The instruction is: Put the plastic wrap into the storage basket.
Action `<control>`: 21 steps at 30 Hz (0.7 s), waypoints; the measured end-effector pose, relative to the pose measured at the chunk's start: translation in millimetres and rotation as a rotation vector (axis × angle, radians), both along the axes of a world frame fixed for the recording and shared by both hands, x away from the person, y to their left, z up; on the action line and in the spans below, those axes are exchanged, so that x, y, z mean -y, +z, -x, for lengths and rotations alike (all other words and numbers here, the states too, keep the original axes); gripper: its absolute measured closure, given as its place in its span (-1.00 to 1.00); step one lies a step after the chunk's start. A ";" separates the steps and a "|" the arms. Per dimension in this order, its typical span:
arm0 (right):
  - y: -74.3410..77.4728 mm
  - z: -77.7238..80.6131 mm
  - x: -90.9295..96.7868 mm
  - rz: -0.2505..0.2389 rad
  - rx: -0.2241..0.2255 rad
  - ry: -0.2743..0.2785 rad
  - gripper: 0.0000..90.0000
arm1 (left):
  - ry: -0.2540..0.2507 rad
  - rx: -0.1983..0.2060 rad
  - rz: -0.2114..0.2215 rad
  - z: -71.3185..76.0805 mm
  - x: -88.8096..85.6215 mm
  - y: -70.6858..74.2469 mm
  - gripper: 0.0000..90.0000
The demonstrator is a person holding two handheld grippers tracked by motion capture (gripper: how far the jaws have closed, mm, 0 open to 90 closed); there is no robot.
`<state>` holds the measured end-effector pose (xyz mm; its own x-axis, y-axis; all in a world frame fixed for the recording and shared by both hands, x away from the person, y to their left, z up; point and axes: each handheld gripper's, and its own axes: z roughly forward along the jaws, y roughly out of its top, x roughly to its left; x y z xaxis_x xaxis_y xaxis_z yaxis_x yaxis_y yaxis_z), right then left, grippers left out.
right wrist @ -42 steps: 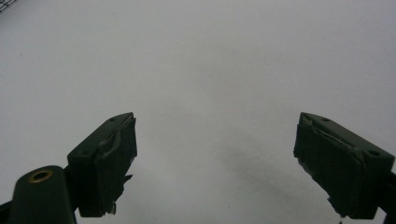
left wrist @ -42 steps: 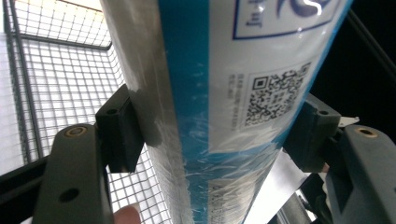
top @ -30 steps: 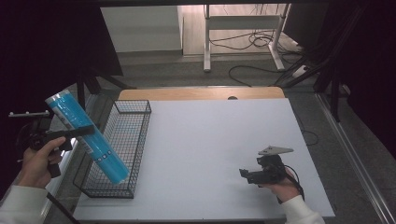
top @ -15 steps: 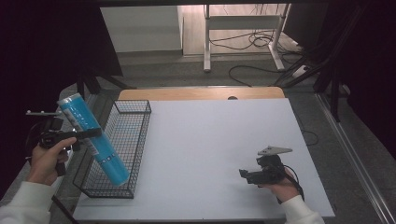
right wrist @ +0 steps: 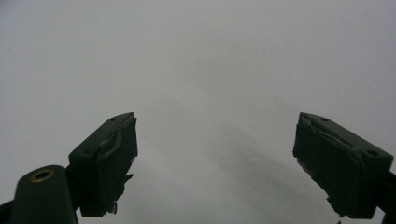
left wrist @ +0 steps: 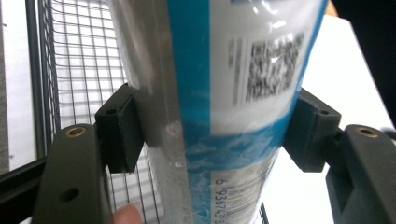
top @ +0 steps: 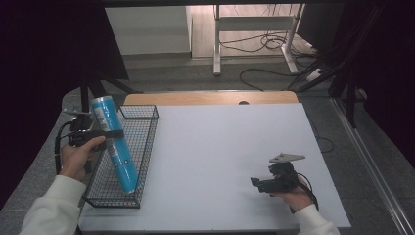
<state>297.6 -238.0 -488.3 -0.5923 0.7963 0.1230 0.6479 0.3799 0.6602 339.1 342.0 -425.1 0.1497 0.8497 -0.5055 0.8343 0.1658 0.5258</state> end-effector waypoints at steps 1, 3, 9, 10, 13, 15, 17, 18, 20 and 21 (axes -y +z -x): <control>-0.3 -0.1 -0.1 0.002 0.000 -0.001 -0.68 | 0.011 -0.008 -0.005 -4.2 3.4 -2.1 -0.29; -0.4 -0.4 0.0 0.005 -0.002 0.000 -0.68 | 0.028 -0.022 -0.021 -12.6 10.3 -5.9 -0.29; -0.6 -1.7 0.7 0.002 0.005 -0.003 -0.68 | 0.033 -0.052 -0.046 -33.6 24.4 -19.9 -0.30; -0.5 -1.9 0.9 0.000 0.008 -0.002 -0.68 | 0.038 -0.061 -0.046 -36.9 26.2 -23.9 -0.30; 0.2 -1.6 1.2 -0.005 0.007 -0.003 -0.68 | 0.059 -0.095 -0.059 -43.0 30.6 -32.5 -0.30; -0.2 -1.9 0.7 -0.002 0.010 -0.001 -0.68 | 0.075 -0.105 -0.064 -46.8 32.7 -37.0 -0.30; -0.4 -1.9 0.3 0.000 0.008 0.000 -0.68 | 0.090 -0.117 -0.073 -49.8 34.5 -40.6 -0.30; -0.5 -2.0 0.2 0.000 0.007 0.000 -0.68 | 0.092 -0.121 -0.071 -51.4 34.8 -42.6 -0.30; -0.5 -2.1 0.3 0.000 0.008 0.000 -0.68 | 0.098 -0.135 -0.071 -55.0 34.7 -46.9 -0.30; -0.4 -2.2 0.4 0.000 0.007 -0.002 -0.68 | 0.104 -0.144 -0.067 -56.8 34.5 -49.4 -0.30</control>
